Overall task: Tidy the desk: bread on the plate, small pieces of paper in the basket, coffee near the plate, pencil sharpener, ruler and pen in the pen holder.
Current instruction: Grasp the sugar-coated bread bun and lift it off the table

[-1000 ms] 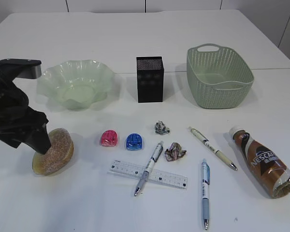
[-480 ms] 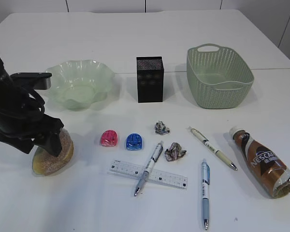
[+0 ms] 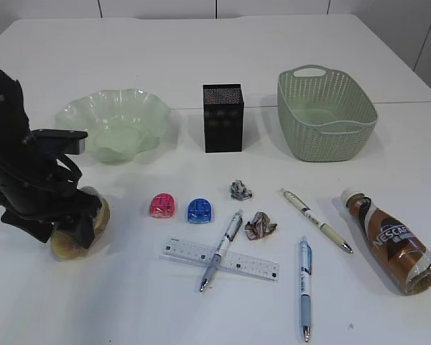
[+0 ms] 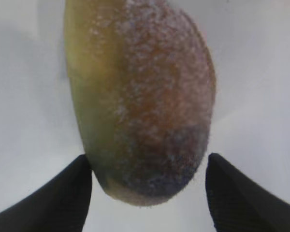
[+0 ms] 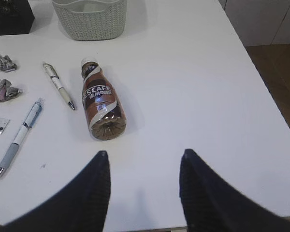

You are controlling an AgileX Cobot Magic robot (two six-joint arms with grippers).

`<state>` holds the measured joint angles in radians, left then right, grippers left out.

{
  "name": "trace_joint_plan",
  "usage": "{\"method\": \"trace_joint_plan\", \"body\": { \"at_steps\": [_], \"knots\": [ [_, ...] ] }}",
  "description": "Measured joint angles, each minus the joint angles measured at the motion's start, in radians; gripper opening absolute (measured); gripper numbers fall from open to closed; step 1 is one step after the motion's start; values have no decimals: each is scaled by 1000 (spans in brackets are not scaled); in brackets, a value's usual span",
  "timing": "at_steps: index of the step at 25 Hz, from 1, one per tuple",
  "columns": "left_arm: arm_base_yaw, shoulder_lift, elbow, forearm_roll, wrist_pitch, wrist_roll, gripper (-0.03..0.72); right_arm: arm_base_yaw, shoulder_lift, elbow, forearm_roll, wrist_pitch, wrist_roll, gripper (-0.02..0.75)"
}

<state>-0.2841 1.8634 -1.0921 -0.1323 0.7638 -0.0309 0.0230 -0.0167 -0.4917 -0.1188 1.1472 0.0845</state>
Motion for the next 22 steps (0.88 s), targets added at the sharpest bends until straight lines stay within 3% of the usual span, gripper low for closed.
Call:
{"method": "trace_joint_plan", "body": {
  "at_steps": [5,12,18,22],
  "knots": [
    [0,40,0,0,-28,0,497,0,0,0,0,0,0,377],
    [0,42,-4,-8,-48,0,326,0,0,0,0,0,0,377],
    [0,42,-4,-10,-48,0,288,0,0,0,0,0,0,377],
    [0,42,-4,-10,-48,0,217,0,0,0,0,0,0,377]
  ]
}}
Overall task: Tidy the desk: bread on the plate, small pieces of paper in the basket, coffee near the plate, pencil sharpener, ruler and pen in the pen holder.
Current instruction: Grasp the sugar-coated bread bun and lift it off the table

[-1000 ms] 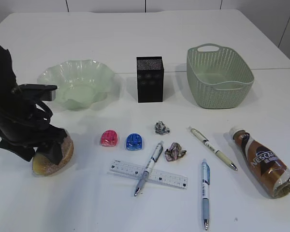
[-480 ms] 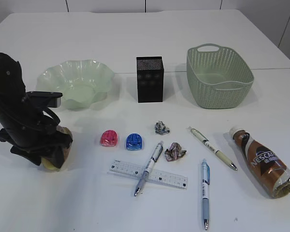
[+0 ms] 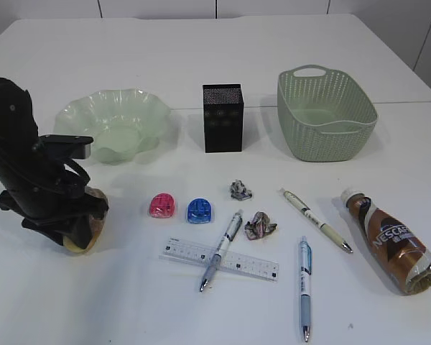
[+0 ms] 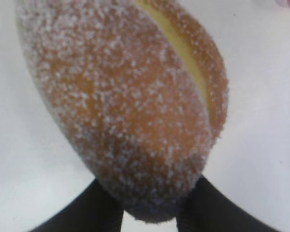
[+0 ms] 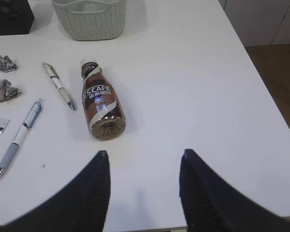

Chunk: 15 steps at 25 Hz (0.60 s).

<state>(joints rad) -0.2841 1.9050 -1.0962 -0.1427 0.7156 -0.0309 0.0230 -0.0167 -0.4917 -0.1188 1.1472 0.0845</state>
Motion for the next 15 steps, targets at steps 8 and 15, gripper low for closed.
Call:
{"method": "trace_joint_plan", "body": {
  "at_steps": [8,15],
  "knots": [
    [0,-7,0,-2,29,0,158,0,0,0,0,0,0,377],
    [0,-158,-37,-2,60,0,158,0,0,0,0,0,0,377]
  ]
}}
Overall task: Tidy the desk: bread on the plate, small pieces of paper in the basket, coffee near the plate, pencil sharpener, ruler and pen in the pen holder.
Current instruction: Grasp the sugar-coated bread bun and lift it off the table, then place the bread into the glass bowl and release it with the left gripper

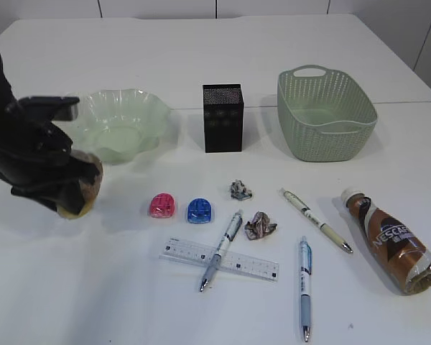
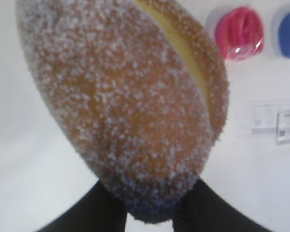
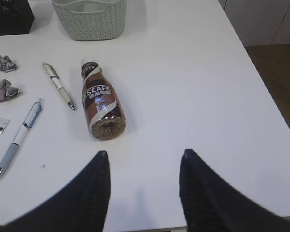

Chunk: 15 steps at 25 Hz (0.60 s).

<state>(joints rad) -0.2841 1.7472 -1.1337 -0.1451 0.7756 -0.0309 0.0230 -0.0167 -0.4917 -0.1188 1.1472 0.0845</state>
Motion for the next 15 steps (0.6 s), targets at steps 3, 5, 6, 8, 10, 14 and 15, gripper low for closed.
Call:
{"method": "trace_joint_plan", "body": {
  "at_steps": [3,5,6,8,10,14,15],
  "knots": [
    [0,-65,-47,12,-9,0,157,0,0,0,0,0,0,377],
    [0,-92,-86,28,-25,0,157,0,0,0,0,0,0,377],
    [0,-100,-104,34,-36,0,157,0,0,0,0,0,0,377],
    [0,-102,-147,46,-63,0,157,0,0,0,0,0,0,377],
    [0,-102,-174,60,-103,0,157,0,0,0,0,0,0,377],
    [0,-102,-213,84,-208,0,157,0,0,0,0,0,0,377],
    [0,-100,-225,84,-228,0,157,0,0,0,0,0,0,377]
  ]
}}
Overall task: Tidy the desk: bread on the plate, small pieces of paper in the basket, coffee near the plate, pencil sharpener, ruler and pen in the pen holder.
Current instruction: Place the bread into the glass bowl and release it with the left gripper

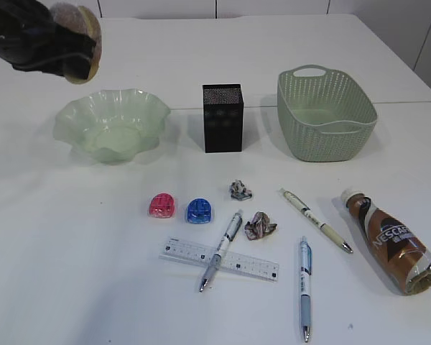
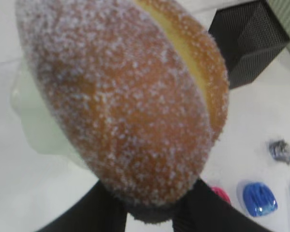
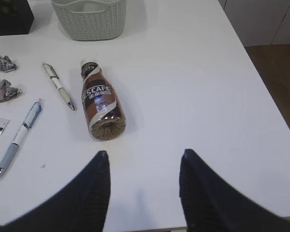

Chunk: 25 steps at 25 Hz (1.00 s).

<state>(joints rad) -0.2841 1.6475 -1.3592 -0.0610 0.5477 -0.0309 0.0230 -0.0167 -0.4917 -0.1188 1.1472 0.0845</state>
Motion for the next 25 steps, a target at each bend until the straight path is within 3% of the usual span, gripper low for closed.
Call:
{"method": "trace_joint_plan", "body": {
  "at_steps": [25],
  "knots": [
    [65,479,-384,8,100,-2,160,0,0,0,0,0,0,377]
  ]
}}
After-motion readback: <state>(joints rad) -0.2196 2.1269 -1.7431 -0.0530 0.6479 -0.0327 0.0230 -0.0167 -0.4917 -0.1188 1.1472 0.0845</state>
